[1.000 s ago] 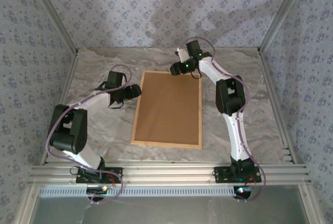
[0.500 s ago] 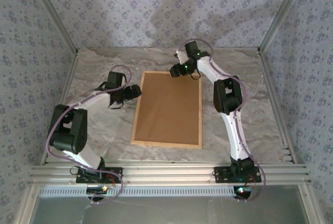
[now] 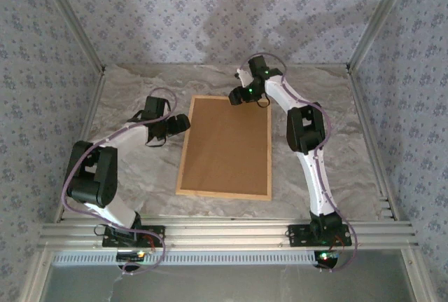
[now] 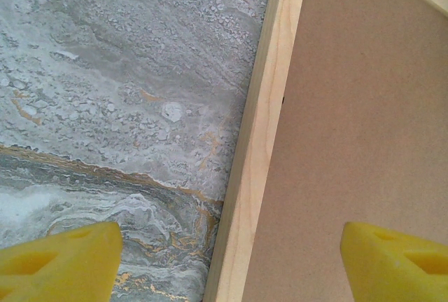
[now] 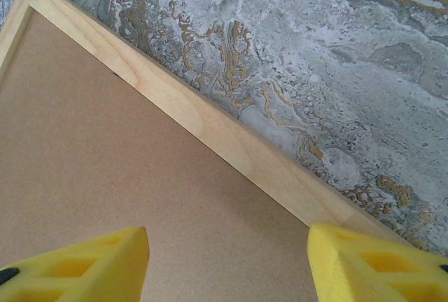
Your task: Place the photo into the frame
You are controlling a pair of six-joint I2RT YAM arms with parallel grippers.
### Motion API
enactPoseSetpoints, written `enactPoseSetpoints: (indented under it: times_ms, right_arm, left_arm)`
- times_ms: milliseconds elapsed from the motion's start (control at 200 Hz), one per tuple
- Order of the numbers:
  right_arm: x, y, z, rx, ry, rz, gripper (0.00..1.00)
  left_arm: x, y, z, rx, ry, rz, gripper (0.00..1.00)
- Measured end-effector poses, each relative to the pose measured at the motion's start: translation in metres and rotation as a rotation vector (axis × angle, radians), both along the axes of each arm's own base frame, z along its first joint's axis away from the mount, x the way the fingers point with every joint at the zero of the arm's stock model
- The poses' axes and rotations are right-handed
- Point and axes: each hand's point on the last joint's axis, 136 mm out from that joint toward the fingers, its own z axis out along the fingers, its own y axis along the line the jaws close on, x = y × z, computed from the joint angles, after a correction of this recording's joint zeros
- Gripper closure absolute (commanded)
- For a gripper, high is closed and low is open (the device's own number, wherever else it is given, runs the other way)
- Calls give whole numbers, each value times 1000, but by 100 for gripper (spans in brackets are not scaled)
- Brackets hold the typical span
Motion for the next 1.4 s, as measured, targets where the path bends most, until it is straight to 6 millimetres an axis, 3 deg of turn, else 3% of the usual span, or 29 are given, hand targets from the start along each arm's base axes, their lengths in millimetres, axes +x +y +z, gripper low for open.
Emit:
enactPoseSetpoints:
  times_ms: [190,300,560,695,875,1070,1269,1399]
  right_arm:
    - [-2,2,6,46,18,-12,37]
    - [-13,-3,17,86,35,-36,37]
    - [-34,-33,95,185,-88,-118,36]
    - [-51,-42,115,193,-130,-138,36]
    - [-78,-60,93,165,-74,-196,36]
    - [-105,-102,53,88,18,-327,35]
    - [-122,-143,44,-18,29,-438,35]
    - [-124,-154,39,-70,30,-471,35]
  left_arm:
    - [0,0,0,3,-1,-4,20]
    - [0,-2,-4,18,2,-22,22]
    - [14,-19,-25,104,46,-96,35]
    - [23,-24,-32,148,50,-123,45]
    - [24,-27,-45,183,71,-146,55]
    - [25,-34,-47,186,66,-163,67]
    - [23,-35,-46,190,46,-153,75]
    - [20,-35,-46,175,18,-125,78]
